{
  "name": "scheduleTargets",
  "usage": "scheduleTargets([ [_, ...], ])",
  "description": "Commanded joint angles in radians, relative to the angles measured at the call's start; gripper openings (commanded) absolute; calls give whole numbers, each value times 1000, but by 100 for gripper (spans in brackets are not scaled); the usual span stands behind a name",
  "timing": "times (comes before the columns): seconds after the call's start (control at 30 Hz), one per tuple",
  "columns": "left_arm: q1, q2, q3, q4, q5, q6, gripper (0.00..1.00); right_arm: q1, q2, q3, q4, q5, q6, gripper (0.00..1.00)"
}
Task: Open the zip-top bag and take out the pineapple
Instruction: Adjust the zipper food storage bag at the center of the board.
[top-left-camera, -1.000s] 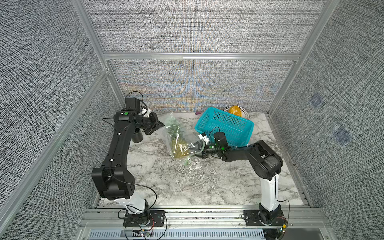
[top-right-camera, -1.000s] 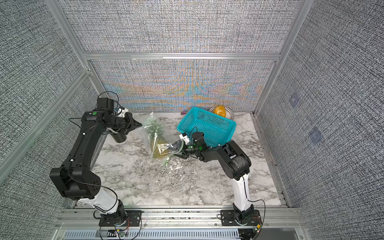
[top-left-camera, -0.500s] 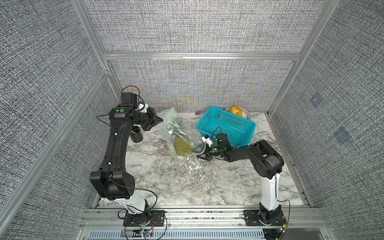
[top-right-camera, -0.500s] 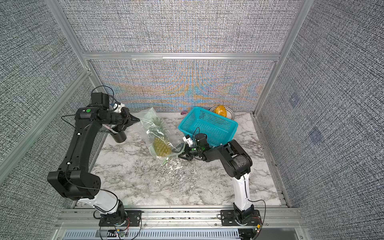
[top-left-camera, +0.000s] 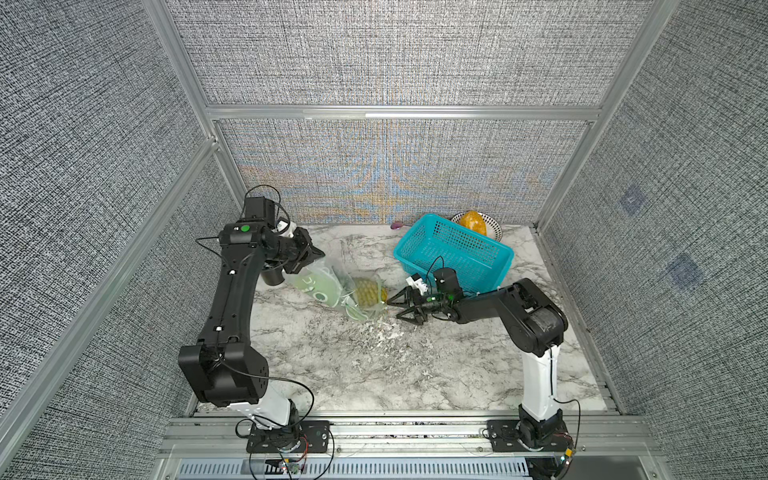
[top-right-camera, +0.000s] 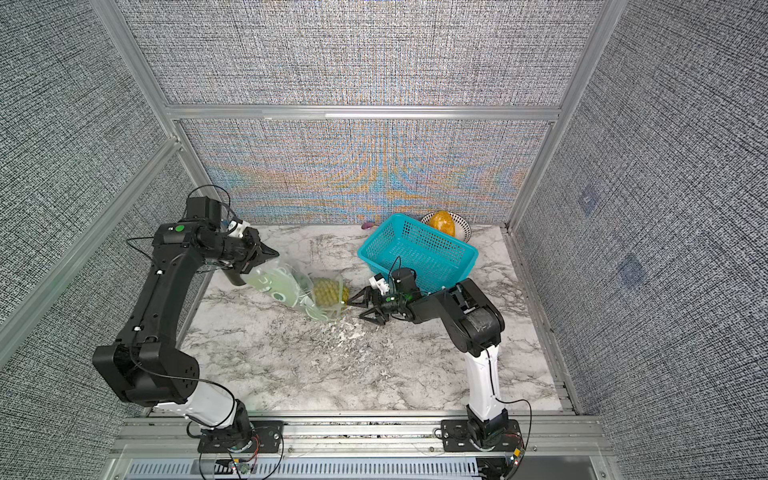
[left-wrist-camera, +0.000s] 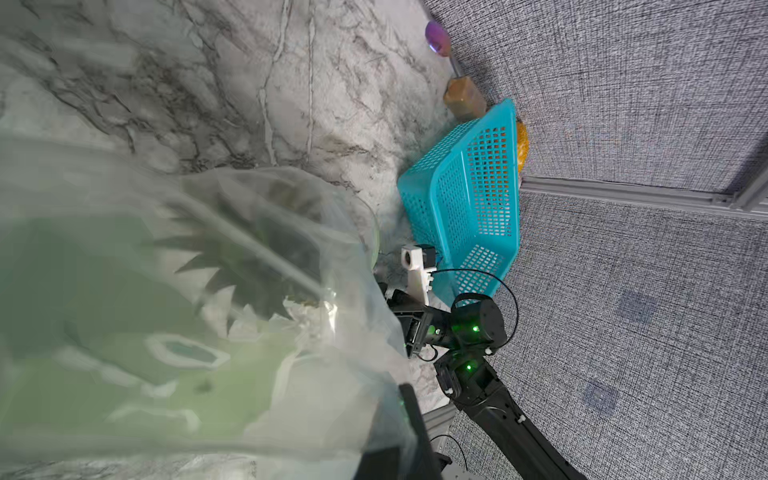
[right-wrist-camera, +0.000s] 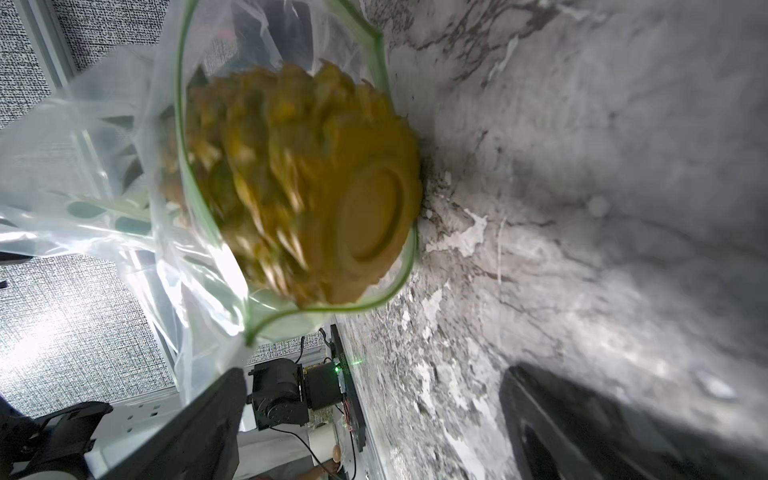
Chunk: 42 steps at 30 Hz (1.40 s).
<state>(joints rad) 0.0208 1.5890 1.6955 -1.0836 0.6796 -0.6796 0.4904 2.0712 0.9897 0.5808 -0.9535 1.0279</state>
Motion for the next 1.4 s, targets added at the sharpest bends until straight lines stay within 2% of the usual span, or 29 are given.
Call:
scheduleTargets([
  [0.0,1,-5,1,25,14,19,0,5,-2,1,10,2,13,98],
  [0.17,3,5,1,5,-13,46,0,9,-17,8,15,7,2,98],
  [0.27,3,-6,14,8,-30,39,0,12,-29,29,-44,22,-38,98],
  [0.47,1,-4,87,136,50,-96,0,14,-30,43,-51,30,-60,98],
  [0.67,-8,17,200,152,93,-179,0,16,-30,60,-39,37,-54,98],
  [0.93,-13,14,247,199,109,-259,0,17,-50,89,-38,55,-68,98],
  [1.13,-13,11,231,192,103,-236,0,27,-81,171,-171,74,-151,98],
  [1.37,-2,55,311,171,72,-206,0,64,-80,345,-476,163,-361,98],
])
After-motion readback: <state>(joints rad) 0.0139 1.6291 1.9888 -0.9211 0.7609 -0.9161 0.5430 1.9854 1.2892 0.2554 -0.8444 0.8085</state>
